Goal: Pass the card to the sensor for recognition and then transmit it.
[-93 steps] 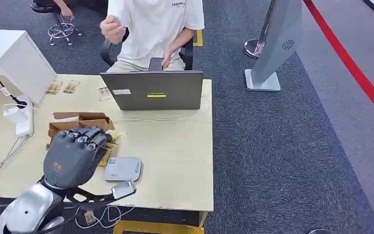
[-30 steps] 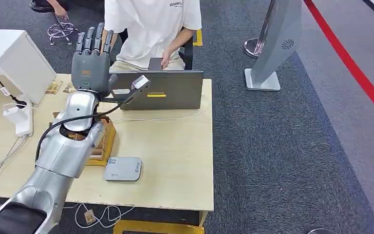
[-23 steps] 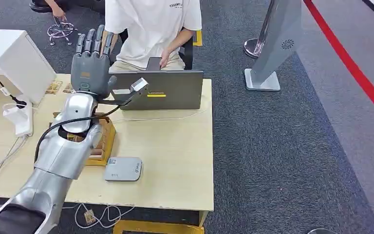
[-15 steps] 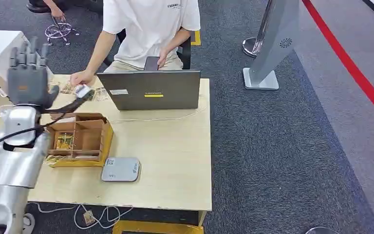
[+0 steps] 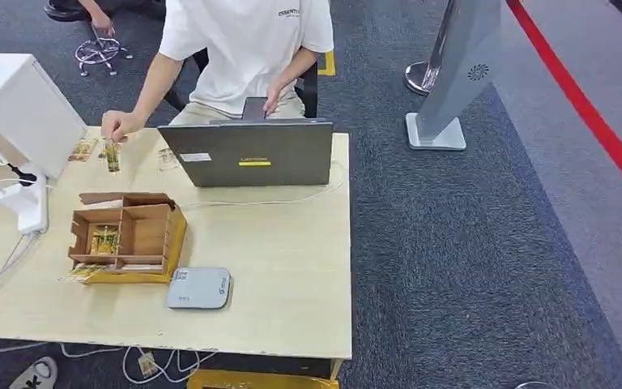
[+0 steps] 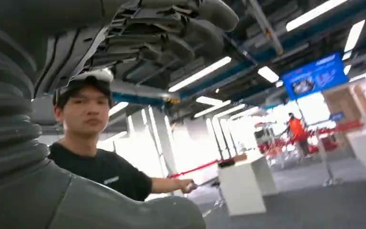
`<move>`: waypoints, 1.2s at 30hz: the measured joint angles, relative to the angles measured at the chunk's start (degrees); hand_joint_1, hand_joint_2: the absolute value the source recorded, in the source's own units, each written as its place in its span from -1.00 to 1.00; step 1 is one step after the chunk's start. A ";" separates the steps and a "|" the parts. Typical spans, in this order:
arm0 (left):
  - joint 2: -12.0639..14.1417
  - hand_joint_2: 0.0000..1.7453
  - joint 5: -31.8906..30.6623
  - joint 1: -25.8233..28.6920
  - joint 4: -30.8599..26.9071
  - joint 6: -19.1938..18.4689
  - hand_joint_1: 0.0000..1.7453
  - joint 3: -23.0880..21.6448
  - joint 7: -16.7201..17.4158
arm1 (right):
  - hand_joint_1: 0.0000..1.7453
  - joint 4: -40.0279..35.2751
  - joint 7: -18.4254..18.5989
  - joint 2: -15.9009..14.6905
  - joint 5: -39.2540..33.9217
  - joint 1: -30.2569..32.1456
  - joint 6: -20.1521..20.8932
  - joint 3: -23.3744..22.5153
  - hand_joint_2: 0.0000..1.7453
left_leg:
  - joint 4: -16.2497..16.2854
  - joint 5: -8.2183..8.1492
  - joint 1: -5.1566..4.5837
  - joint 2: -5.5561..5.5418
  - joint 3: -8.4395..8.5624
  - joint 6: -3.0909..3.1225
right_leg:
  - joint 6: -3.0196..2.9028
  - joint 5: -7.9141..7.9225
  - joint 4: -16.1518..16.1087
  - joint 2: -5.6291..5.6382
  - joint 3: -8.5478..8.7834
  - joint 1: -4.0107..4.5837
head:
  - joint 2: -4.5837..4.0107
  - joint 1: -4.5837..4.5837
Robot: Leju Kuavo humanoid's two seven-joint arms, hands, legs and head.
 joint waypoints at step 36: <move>-51.97 1.00 50.73 5.43 16.59 -36.71 -1.00 22.11 -0.92 | -1.00 -0.13 -0.42 0.22 -2.30 -1.66 -2.47 4.87 1.00 | 0.23 0.16 -0.54 0.06 0.13 0.54 | 0.65 0.46 -0.12 0.08 0.17 -0.47 | -0.02 0.33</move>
